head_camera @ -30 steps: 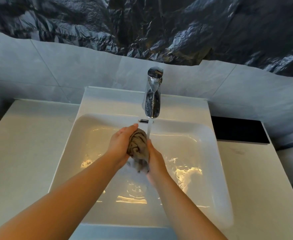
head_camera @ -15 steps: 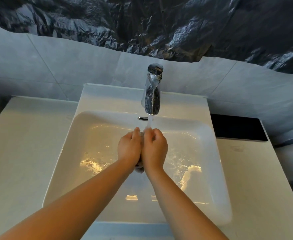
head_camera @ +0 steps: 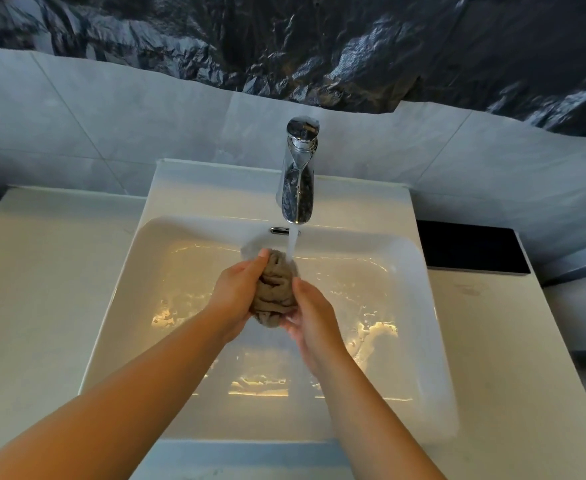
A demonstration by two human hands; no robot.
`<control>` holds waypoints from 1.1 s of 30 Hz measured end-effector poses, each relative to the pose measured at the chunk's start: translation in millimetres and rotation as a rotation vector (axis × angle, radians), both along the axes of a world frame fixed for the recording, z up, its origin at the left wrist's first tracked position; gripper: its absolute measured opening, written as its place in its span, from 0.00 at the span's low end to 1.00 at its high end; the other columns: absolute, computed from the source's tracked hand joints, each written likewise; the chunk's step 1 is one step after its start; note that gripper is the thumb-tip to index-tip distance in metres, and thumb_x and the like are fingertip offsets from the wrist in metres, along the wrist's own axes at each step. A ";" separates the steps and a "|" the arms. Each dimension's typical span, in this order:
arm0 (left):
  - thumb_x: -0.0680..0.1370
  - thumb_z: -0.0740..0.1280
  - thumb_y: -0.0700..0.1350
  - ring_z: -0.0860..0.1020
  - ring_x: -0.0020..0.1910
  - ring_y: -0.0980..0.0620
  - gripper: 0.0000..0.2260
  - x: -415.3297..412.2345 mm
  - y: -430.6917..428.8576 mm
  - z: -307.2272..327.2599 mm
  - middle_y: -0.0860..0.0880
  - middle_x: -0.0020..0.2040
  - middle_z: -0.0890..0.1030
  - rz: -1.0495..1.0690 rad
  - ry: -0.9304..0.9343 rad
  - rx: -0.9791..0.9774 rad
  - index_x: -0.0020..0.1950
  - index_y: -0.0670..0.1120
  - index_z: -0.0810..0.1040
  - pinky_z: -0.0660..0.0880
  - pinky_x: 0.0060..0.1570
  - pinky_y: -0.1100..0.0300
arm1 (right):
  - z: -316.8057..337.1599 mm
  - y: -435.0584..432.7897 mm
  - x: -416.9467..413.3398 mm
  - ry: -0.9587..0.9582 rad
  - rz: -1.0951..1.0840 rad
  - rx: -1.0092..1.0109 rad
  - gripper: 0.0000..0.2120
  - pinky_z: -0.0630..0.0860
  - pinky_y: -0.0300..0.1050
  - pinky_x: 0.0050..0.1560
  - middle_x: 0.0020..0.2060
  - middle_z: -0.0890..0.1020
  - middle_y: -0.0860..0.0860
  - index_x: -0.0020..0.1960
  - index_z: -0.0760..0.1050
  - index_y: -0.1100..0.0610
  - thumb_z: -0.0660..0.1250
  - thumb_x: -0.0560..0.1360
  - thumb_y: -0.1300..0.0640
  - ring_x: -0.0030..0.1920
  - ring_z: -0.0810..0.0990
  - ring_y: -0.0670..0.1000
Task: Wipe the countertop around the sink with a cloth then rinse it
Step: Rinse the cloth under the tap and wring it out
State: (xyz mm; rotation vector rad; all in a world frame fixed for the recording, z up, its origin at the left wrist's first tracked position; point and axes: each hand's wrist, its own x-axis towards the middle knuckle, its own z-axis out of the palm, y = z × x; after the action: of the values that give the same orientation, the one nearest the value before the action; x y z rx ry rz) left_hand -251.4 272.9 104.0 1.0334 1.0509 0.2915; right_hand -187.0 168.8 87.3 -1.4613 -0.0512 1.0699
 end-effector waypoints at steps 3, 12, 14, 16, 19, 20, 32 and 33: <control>0.76 0.68 0.52 0.82 0.49 0.43 0.12 -2.5 4.5 2.6 0.41 0.46 0.84 -0.015 0.095 0.106 0.46 0.43 0.82 0.78 0.55 0.48 | 6.8 2.6 8.7 -0.377 -0.149 -0.103 0.11 0.77 0.41 0.42 0.44 0.82 0.53 0.45 0.77 0.54 0.59 0.80 0.54 0.48 0.81 0.52; 0.76 0.57 0.65 0.79 0.56 0.40 0.29 5.7 -0.4 12.9 0.39 0.56 0.81 -0.191 0.034 -0.304 0.60 0.42 0.76 0.75 0.59 0.44 | 45.0 13.5 18.7 -0.306 0.017 -0.051 0.15 0.78 0.43 0.49 0.44 0.81 0.52 0.46 0.77 0.54 0.57 0.79 0.46 0.48 0.80 0.49; 0.78 0.56 0.62 0.80 0.53 0.41 0.24 12.5 -7.1 8.9 0.39 0.52 0.82 -0.071 0.085 -0.199 0.53 0.43 0.79 0.76 0.57 0.44 | 40.4 16.0 15.1 -0.498 -0.017 -0.054 0.11 0.76 0.36 0.45 0.45 0.79 0.49 0.49 0.74 0.52 0.59 0.78 0.46 0.48 0.79 0.46; 0.79 0.54 0.61 0.81 0.46 0.42 0.24 19.6 -13.4 3.9 0.40 0.44 0.83 0.003 0.206 -0.034 0.46 0.44 0.80 0.79 0.52 0.45 | 34.8 20.3 4.0 -0.580 -0.036 -0.052 0.08 0.77 0.34 0.44 0.45 0.79 0.45 0.51 0.72 0.51 0.62 0.78 0.46 0.46 0.79 0.44; 0.82 0.49 0.55 0.80 0.40 0.44 0.24 27.2 -19.7 3.7 0.40 0.40 0.81 -0.029 0.279 0.170 0.47 0.40 0.78 0.79 0.47 0.48 | 21.8 29.5 -5.1 -0.683 -0.118 -0.081 0.09 0.75 0.30 0.40 0.38 0.79 0.43 0.47 0.72 0.52 0.60 0.79 0.47 0.40 0.79 0.41; 0.83 0.49 0.52 0.80 0.40 0.45 0.23 28.2 -20.7 3.6 0.41 0.39 0.81 -0.021 0.277 0.196 0.45 0.40 0.77 0.78 0.46 0.48 | 19.2 33.8 -2.2 -0.684 -0.132 -0.098 0.10 0.73 0.29 0.38 0.37 0.78 0.44 0.46 0.73 0.53 0.59 0.80 0.48 0.38 0.78 0.41; 0.77 0.64 0.59 0.68 0.25 0.51 0.21 17.1 16.0 -3.4 0.44 0.35 0.75 0.001 0.181 -0.119 0.49 0.41 0.76 0.64 0.20 0.65 | -1.9 11.5 15.5 -0.361 0.161 -0.156 0.19 0.77 0.35 0.41 0.53 0.78 0.50 0.62 0.68 0.51 0.55 0.79 0.41 0.51 0.79 0.48; 0.76 0.64 0.59 0.67 0.24 0.52 0.21 17.9 16.1 -3.3 0.44 0.34 0.75 -0.021 0.129 -0.113 0.50 0.40 0.76 0.64 0.21 0.64 | -7.1 7.9 9.7 -0.301 0.195 -0.123 0.20 0.79 0.39 0.45 0.53 0.80 0.51 0.61 0.70 0.52 0.56 0.78 0.40 0.51 0.80 0.49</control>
State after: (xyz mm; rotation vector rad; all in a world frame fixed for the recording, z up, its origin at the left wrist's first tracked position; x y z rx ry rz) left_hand -233.4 289.1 100.7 0.9703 1.1591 0.1481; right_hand -177.3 176.8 80.2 -1.7479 -0.3531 1.0131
